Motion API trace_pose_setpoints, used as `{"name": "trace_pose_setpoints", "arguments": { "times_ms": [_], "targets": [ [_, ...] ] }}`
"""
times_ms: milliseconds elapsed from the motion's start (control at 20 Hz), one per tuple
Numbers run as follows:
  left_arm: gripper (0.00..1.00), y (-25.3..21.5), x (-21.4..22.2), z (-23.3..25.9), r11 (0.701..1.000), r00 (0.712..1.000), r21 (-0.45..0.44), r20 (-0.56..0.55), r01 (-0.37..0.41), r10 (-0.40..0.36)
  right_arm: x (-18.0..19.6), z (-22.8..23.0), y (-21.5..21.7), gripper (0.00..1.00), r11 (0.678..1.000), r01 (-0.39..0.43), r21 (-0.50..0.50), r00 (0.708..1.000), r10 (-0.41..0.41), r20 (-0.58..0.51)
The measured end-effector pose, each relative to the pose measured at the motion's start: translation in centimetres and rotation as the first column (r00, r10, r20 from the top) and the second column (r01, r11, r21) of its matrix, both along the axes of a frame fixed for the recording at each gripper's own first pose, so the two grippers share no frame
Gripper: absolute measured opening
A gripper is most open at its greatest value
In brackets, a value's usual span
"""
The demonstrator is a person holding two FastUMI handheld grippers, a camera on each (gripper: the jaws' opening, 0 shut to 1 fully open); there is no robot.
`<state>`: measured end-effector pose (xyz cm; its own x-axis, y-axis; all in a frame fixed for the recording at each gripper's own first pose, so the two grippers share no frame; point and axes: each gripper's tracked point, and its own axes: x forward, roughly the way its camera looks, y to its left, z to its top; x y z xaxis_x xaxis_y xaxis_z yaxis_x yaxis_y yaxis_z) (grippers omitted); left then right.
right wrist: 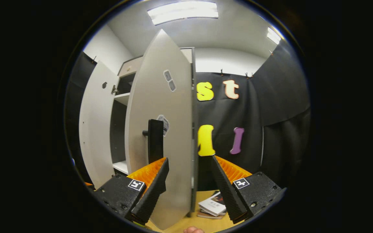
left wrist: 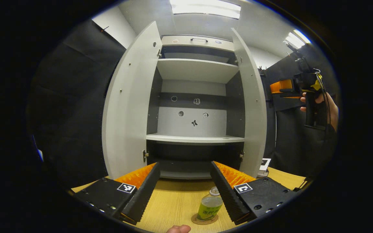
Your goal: Grasp the bottle in the cabinet with the left hand and place it on the coaster, then close the right door with the right hand and the left door with the left hand.
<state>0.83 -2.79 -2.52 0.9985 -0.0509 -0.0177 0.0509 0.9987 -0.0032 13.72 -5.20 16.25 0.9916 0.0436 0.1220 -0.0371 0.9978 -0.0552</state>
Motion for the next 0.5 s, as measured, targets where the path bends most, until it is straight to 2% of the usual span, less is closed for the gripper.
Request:
{"name": "trace_pose_setpoints", "arguments": {
  "times_ms": [200,300,350,400,500],
  "targets": [
    [0.94,1.1,0.1,0.8,1.0,1.0,0.017,0.016,-0.02,0.02,0.4,1.0,1.4,0.82,0.999,-0.027,0.029,0.999,0.026,0.046],
    [0.94,1.4,0.4,1.6,1.0,0.999,0.005,0.032,-0.019,0.019,-0.5,1.5,1.3,0.82,1.0,-0.017,0.014,0.997,0.015,0.07],
    [0.9,1.5,0.5,1.9,1.0,0.999,-0.01,0.036,-0.016,0.017,-1.1,1.5,1.1,0.82,1.0,-0.005,-0.003,0.997,0.005,0.078],
    [0.94,1.7,0.6,2.2,1.0,0.999,-0.023,0.038,-0.013,0.014,-1.6,1.3,0.9,0.82,1.0,0.006,-0.02,0.997,-0.004,0.081],
    [0.94,2.3,0.5,2.9,0.999,0.999,-0.044,0.042,-0.018,0.02,-3.1,-0.1,1.3,0.82,1.0,0.006,-0.027,0.997,-0.004,0.08]
  ]
}}
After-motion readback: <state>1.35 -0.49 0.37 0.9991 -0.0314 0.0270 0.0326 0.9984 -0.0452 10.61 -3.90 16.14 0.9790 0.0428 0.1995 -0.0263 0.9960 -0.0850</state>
